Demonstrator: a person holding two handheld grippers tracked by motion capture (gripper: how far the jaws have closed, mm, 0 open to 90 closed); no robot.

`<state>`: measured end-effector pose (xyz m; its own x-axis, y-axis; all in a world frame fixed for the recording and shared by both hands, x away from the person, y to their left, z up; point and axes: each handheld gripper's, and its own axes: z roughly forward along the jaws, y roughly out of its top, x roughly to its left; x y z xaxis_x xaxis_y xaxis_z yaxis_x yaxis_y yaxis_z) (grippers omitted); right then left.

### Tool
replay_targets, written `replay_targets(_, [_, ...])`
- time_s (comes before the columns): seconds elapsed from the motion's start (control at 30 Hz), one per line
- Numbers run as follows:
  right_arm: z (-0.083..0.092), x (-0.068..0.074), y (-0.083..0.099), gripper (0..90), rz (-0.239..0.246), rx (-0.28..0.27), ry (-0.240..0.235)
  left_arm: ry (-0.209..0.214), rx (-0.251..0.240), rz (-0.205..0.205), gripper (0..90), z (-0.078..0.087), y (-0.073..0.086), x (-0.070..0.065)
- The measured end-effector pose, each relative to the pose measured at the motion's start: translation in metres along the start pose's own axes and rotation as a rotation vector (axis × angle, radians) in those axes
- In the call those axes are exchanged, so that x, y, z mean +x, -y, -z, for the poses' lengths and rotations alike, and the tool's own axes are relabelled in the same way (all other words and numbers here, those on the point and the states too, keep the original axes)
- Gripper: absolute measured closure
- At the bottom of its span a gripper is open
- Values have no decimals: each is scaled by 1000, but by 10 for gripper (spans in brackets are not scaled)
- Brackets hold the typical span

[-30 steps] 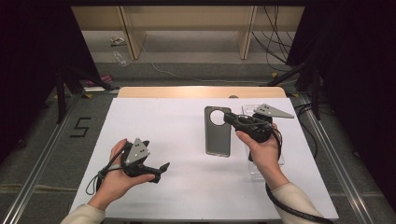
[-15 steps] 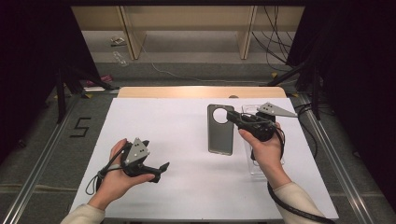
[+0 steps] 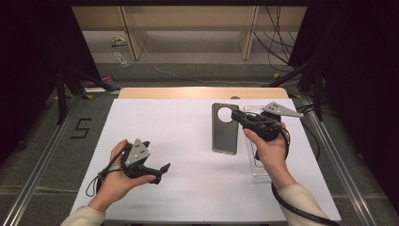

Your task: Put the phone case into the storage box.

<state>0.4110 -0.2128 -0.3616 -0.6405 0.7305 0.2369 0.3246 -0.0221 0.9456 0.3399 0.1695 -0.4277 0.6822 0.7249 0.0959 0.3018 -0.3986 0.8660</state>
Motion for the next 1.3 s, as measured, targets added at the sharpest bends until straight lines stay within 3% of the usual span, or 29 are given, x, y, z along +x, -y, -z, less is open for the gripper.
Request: replay_targets(1.3, [11, -14, -7, 820, -8, -31, 44, -1, -1, 4, 0, 0, 0, 1])
